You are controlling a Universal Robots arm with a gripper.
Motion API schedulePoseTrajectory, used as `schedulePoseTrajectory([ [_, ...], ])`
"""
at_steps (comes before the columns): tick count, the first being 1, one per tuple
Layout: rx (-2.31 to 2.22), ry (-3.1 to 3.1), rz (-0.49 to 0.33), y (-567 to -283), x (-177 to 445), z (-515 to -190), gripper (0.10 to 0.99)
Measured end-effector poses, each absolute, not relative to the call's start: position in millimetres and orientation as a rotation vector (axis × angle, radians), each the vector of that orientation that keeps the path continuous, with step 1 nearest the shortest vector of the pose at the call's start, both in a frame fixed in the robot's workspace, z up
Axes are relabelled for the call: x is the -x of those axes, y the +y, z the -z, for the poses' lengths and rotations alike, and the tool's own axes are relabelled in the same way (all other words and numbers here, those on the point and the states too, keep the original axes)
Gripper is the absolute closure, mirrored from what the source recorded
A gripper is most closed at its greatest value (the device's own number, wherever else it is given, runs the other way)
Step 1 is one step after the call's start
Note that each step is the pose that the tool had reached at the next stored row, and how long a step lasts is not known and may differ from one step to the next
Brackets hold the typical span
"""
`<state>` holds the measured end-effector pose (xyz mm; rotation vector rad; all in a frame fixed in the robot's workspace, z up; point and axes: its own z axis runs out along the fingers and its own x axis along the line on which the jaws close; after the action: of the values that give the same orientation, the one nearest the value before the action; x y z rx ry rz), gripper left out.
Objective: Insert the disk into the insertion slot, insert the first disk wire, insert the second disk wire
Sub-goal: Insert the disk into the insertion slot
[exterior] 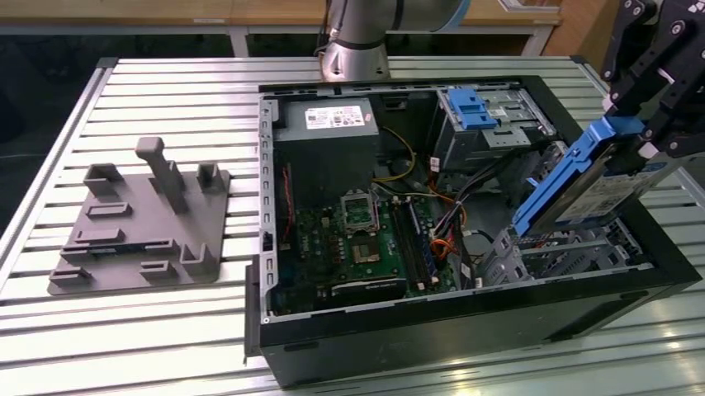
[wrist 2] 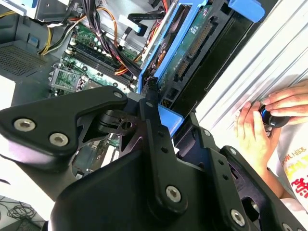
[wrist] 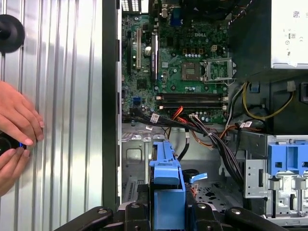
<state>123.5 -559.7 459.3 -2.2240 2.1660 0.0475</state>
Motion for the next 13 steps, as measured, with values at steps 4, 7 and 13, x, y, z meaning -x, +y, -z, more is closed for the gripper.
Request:
schedulePoseTrajectory([
  [4, 2.226, 2.164, -0.048, -559.7, -124.5, -457.6, 0.722],
  [7, 2.228, 2.163, -0.048, -559.7, -124.8, -456.3, 0.722],
  [13, 2.228, 2.162, -0.048, -559.8, -124.9, -452.9, 0.722],
])
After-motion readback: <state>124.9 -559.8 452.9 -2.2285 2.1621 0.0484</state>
